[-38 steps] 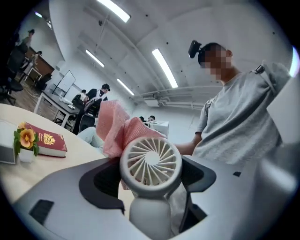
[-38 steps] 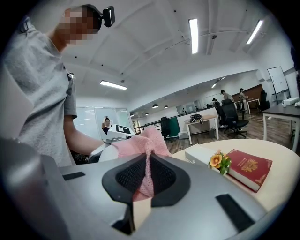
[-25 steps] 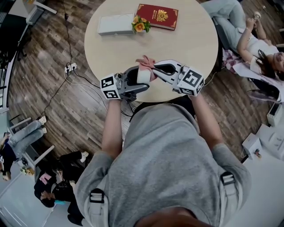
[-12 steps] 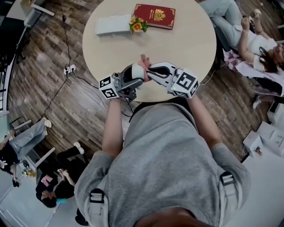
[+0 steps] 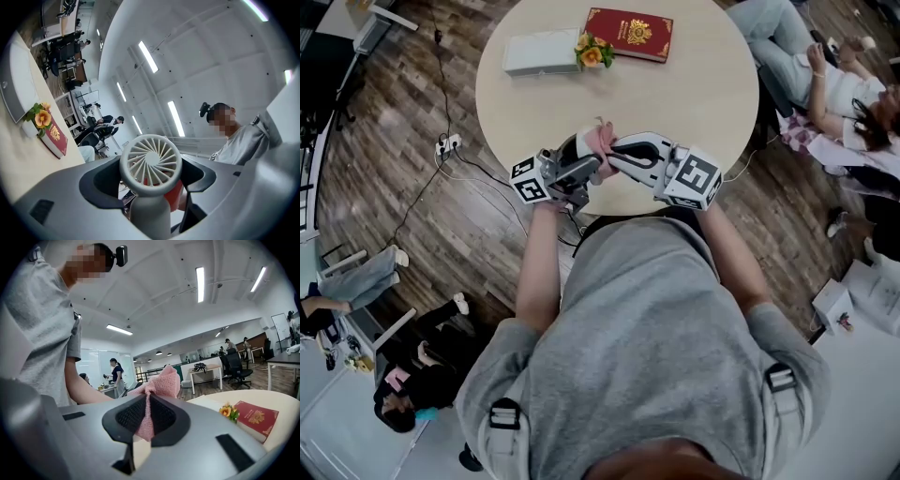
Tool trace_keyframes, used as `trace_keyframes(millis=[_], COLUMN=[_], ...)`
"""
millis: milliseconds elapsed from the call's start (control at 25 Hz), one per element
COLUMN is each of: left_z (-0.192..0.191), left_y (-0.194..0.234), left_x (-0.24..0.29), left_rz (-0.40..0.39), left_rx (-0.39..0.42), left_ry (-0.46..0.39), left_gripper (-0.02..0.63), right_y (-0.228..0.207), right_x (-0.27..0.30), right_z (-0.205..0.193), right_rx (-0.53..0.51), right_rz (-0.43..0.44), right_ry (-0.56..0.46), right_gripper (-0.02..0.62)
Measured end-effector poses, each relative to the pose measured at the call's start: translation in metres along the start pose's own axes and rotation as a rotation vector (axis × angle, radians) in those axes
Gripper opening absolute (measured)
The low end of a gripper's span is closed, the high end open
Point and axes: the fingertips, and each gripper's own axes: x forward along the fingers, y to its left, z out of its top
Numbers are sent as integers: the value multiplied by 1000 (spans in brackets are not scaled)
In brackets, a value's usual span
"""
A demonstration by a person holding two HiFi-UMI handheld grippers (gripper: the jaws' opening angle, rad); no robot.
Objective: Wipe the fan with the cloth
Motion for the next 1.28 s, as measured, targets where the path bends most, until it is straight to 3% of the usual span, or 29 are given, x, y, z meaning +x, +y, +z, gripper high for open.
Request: trace_keyframes(millis=[240, 560, 880, 1120, 1280], left_z=[-8, 0, 9, 13, 7], left_y=[-5, -21, -14, -11, -11], left_x=[11, 21, 20, 17, 17], left_rz=[-62, -170, -159, -124, -111], left_rx=[-61, -117, -114, -97, -99], left_ry=[21, -10, -50, -46, -34], left_gripper=[376, 376, 376, 376, 376], right_y=[-23, -34, -12, 6, 4], right_x=[-9, -20, -10, -4, -9], right_z=[13, 5, -4, 12, 15], right_rx=[-15, -46, -79, -11, -62], right_rz=[-94, -182, -118, -60, -31], right_ry=[-47, 8, 69, -8, -40], right_gripper=[28, 28, 28, 28, 28])
